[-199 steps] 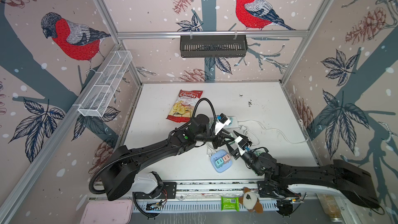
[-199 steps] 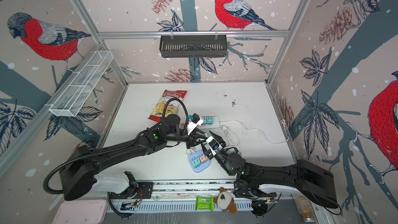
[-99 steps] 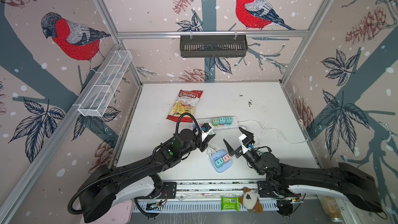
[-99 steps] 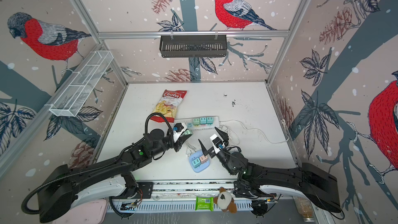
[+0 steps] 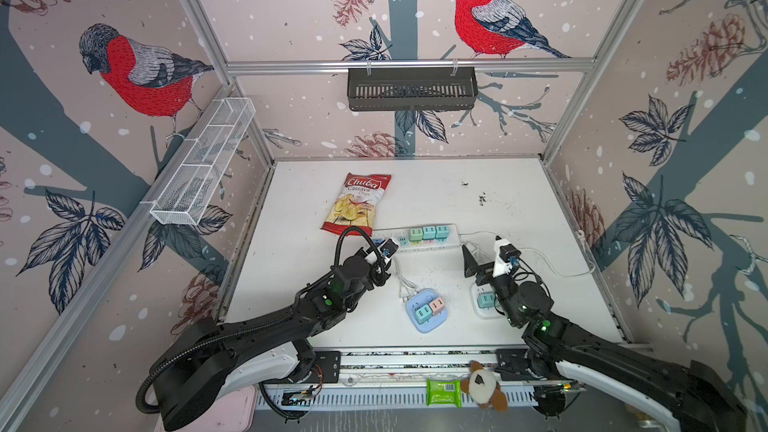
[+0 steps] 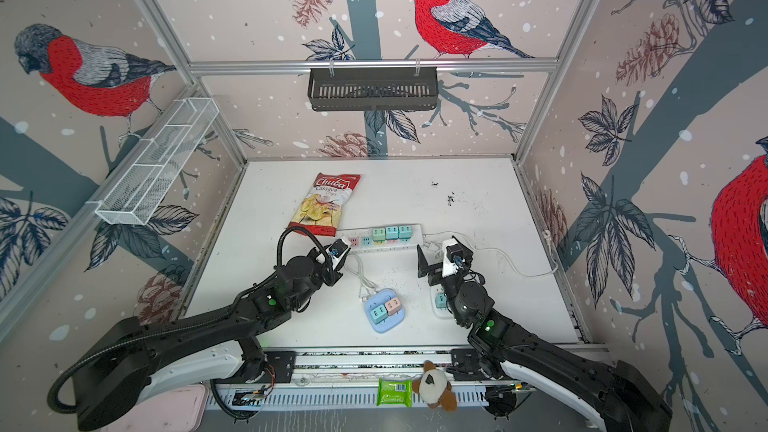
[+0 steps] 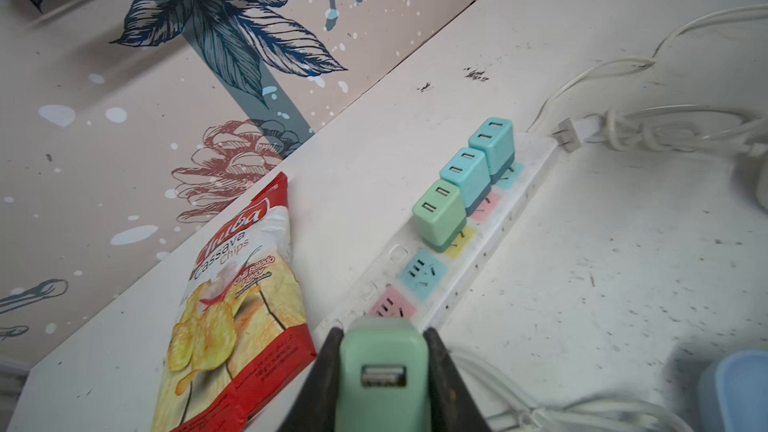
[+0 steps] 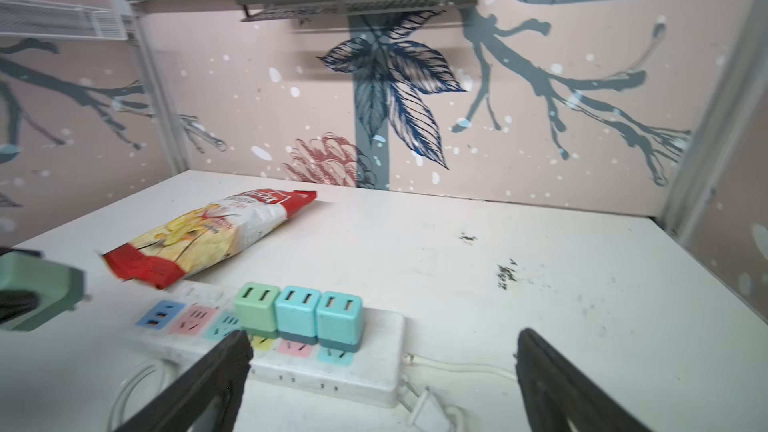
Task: Insert the plug
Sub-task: 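Carry the green charger with the left gripper over the strip's next socket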
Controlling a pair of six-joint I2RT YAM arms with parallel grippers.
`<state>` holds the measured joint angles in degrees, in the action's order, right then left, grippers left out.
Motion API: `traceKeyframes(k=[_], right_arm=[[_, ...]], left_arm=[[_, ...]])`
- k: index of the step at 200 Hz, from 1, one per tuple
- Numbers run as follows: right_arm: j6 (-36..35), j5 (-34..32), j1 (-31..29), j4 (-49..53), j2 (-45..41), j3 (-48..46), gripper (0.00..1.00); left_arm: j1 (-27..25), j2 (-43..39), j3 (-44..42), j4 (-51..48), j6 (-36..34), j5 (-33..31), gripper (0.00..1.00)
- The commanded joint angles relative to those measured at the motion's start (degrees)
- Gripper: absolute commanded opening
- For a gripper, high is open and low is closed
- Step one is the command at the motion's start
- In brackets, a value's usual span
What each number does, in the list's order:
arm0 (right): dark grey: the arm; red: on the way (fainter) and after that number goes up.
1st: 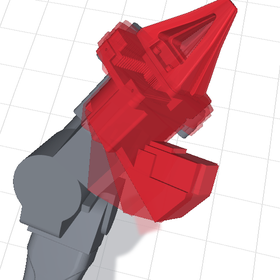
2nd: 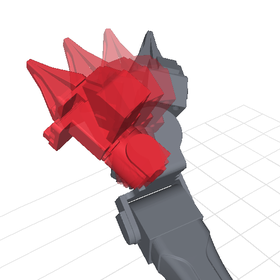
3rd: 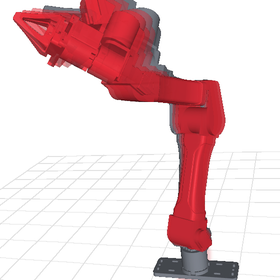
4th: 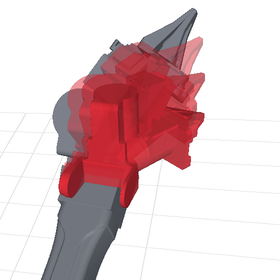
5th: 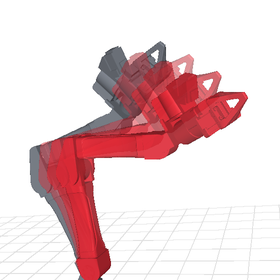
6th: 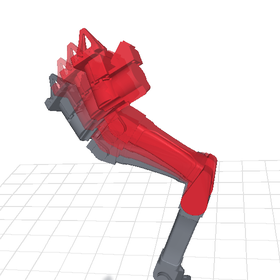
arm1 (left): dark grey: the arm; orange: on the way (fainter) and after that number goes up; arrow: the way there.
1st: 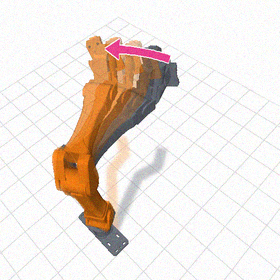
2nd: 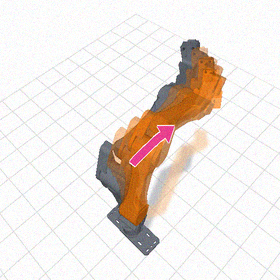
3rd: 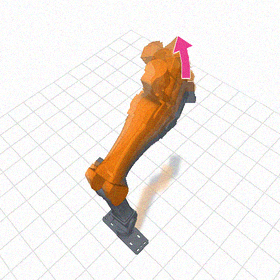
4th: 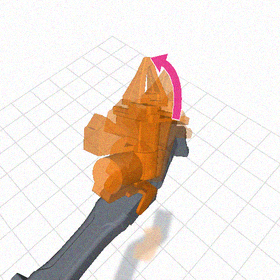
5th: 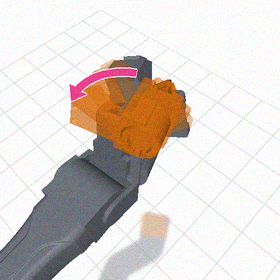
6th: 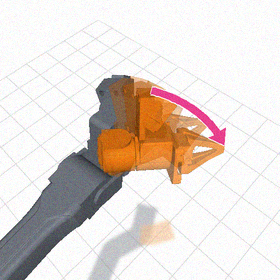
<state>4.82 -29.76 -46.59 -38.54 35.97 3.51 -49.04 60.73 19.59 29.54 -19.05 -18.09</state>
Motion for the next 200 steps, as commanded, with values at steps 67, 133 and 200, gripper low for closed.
traceKeyframes(k=[67, 133, 200], right_arm=[[11.53, 8.77, 14.84, 2.34, 2.28, -1.75, 1.00], [12.46, 10.17, 16.47, 2.47, 4.32, -1.03, 1.00], [12.68, 10.81, 16.84, 2.37, 4.47, -1.06, 1.00]], left_arm=[[6.85, 6.93, 6.83, -5.93, -6.27, -0.91, 0.00], [10.53, 10.90, 13.51, -11.24, -5.89, 12.85, 0.00], [11.06, 16.15, 17.68, -12.82, -9.77, 16.14, 0.00]])
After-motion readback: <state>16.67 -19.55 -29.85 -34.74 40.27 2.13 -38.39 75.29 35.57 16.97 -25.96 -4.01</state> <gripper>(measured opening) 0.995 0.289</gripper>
